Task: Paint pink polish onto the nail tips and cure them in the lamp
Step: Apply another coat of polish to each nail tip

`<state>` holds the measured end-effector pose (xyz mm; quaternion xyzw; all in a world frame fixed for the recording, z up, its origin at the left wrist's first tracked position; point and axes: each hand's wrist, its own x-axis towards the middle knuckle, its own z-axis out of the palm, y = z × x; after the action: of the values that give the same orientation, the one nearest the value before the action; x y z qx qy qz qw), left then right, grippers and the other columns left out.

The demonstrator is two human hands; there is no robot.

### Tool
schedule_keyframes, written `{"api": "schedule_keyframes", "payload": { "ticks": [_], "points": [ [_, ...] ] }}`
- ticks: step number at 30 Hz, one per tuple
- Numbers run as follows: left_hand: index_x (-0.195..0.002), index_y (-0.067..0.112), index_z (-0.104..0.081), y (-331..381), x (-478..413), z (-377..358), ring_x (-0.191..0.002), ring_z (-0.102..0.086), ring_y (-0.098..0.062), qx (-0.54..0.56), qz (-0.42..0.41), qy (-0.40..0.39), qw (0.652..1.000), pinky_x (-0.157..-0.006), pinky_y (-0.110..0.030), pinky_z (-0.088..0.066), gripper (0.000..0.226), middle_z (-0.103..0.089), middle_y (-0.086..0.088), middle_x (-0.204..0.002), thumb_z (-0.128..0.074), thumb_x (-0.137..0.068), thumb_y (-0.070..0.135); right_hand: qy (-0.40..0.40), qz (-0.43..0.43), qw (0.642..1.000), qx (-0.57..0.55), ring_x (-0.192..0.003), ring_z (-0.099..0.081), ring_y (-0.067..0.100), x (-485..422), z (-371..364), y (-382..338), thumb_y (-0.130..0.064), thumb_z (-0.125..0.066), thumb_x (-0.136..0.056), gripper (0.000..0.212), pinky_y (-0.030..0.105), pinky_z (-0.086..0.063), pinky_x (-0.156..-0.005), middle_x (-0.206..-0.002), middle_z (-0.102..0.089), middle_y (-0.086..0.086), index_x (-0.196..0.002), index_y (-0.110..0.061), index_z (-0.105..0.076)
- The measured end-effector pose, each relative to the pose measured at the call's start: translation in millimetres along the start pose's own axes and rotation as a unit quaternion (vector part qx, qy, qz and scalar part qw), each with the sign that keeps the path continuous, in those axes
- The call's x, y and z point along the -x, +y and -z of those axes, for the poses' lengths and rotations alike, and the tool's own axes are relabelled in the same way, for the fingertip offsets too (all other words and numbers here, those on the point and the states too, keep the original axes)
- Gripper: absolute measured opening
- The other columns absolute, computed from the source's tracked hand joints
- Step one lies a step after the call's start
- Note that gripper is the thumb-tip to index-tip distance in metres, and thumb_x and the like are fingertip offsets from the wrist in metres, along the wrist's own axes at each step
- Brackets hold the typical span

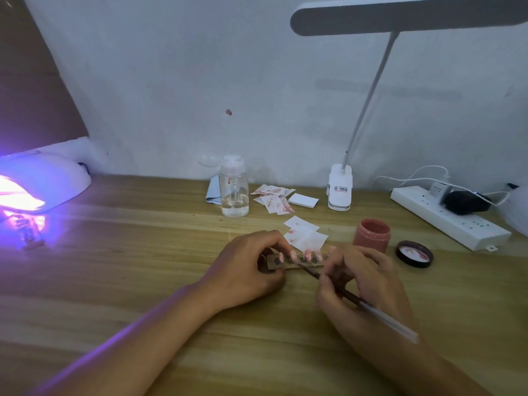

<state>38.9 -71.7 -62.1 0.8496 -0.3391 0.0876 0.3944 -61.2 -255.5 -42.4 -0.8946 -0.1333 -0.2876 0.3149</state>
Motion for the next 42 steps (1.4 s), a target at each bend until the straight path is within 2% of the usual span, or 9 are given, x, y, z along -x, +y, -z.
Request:
{"api": "schedule_keyframes", "payload": {
  "ticks": [7, 11, 13, 17, 21, 27, 32, 36, 42],
  "points": [
    [-0.090, 0.038, -0.066, 1.1, 0.3, 0.5, -0.081, -0.064, -0.007, 0.005, 0.000, 0.001, 1.000, -0.068, -0.027, -0.053, 0.027, -0.066, 0.023, -0.088, -0.066, -0.072, 0.018, 0.004, 0.007, 1.000, -0.027, -0.074, -0.063, 0.000, -1.0, -0.7, -0.1, -0.022, -0.062, -0.080, 0.008, 0.030, -0.032, -0.103, -0.068, -0.066, -0.015, -0.081, -0.027, -0.055],
    [-0.090, 0.038, -0.066, 0.6, -0.1, 0.0, -0.081, -0.064, -0.006, 0.003, -0.001, 0.002, 1.000, -0.069, -0.027, -0.053, 0.026, -0.067, 0.024, -0.091, -0.064, -0.071, 0.020, 0.009, 0.007, 1.000, -0.029, -0.065, -0.060, 0.004, -0.8, 1.2, 0.6, -0.023, -0.059, -0.076, 0.006, 0.043, -0.044, -0.094, -0.060, -0.059, -0.012, -0.075, -0.025, -0.053],
    [-0.091, 0.038, -0.066, -0.3, 0.1, -0.5, -0.080, -0.064, -0.007, 0.003, -0.004, 0.003, 1.000, -0.068, -0.028, -0.054, 0.026, -0.067, 0.022, -0.091, -0.065, -0.072, 0.019, 0.020, 0.018, 0.999, -0.031, -0.066, -0.060, 0.003, -0.4, 2.0, -1.1, -0.024, -0.059, -0.077, 0.005, 0.044, -0.046, -0.090, -0.061, -0.059, -0.013, -0.076, -0.026, -0.054],
    [-0.092, 0.037, -0.066, -1.0, 0.1, -1.3, -0.080, -0.065, -0.009, -0.005, -0.008, 0.009, 1.000, -0.067, -0.030, -0.054, 0.026, -0.067, 0.020, -0.089, -0.065, -0.073, 0.020, 0.003, 0.031, 0.999, 0.007, -0.078, -0.060, -0.005, -1.6, 0.1, -1.8, -0.020, -0.066, -0.074, 0.013, 0.027, -0.036, -0.098, -0.070, -0.060, -0.022, -0.083, -0.026, -0.058],
    [-0.090, 0.038, -0.065, 0.4, 0.4, -1.0, -0.078, -0.064, -0.007, -0.011, -0.015, 0.005, 1.000, -0.064, -0.022, -0.049, 0.026, -0.065, 0.024, -0.088, -0.064, -0.071, 0.020, -0.016, 0.031, 0.999, 0.038, -0.075, -0.057, 0.001, 0.4, 1.2, -3.0, -0.019, -0.063, -0.067, 0.013, 0.026, -0.037, -0.096, -0.061, -0.056, -0.018, -0.076, -0.025, -0.055],
    [-0.091, 0.037, -0.066, 0.0, -0.1, -0.4, -0.080, -0.064, -0.006, -0.007, -0.006, 0.008, 1.000, -0.066, -0.024, -0.052, 0.027, -0.064, 0.022, -0.086, -0.065, -0.071, 0.019, -0.008, 0.034, 0.999, 0.037, -0.073, -0.059, -0.002, -1.8, 0.1, -2.8, -0.020, -0.065, -0.072, 0.012, 0.027, -0.035, -0.097, -0.067, -0.059, -0.021, -0.081, -0.025, -0.057],
    [-0.089, 0.039, -0.065, 0.3, 0.3, -0.6, -0.078, -0.063, -0.004, -0.013, -0.011, 0.004, 1.000, -0.065, -0.017, -0.047, 0.026, -0.065, 0.025, -0.087, -0.064, -0.072, 0.020, 0.002, 0.018, 1.000, 0.012, -0.068, -0.057, 0.003, 1.4, 1.6, -2.2, -0.023, -0.058, -0.071, 0.007, 0.011, -0.028, -0.098, -0.056, -0.055, -0.012, -0.074, -0.026, -0.053],
    [-0.091, 0.037, -0.066, 0.7, -0.4, -0.4, -0.080, -0.064, -0.005, -0.011, -0.003, 0.007, 1.000, -0.067, -0.024, -0.052, 0.026, -0.067, 0.020, -0.089, -0.066, -0.071, 0.020, 0.003, 0.030, 1.000, 0.002, -0.078, -0.058, -0.006, -0.8, -0.6, -1.6, -0.018, -0.064, -0.076, 0.010, 0.016, -0.030, -0.098, -0.069, -0.061, -0.020, -0.081, -0.023, -0.057],
    [-0.088, 0.038, -0.066, 2.8, 0.3, 0.7, -0.074, -0.061, -0.001, -0.011, -0.002, 0.005, 1.000, -0.062, -0.013, -0.043, 0.027, -0.065, 0.027, -0.084, -0.066, -0.072, 0.016, 0.026, 0.019, 0.999, -0.021, -0.070, -0.058, 0.002, 1.1, 0.6, -2.0, -0.019, -0.061, -0.074, 0.008, 0.029, -0.041, -0.088, -0.060, -0.058, -0.013, -0.076, -0.023, -0.054]
  ]
}}
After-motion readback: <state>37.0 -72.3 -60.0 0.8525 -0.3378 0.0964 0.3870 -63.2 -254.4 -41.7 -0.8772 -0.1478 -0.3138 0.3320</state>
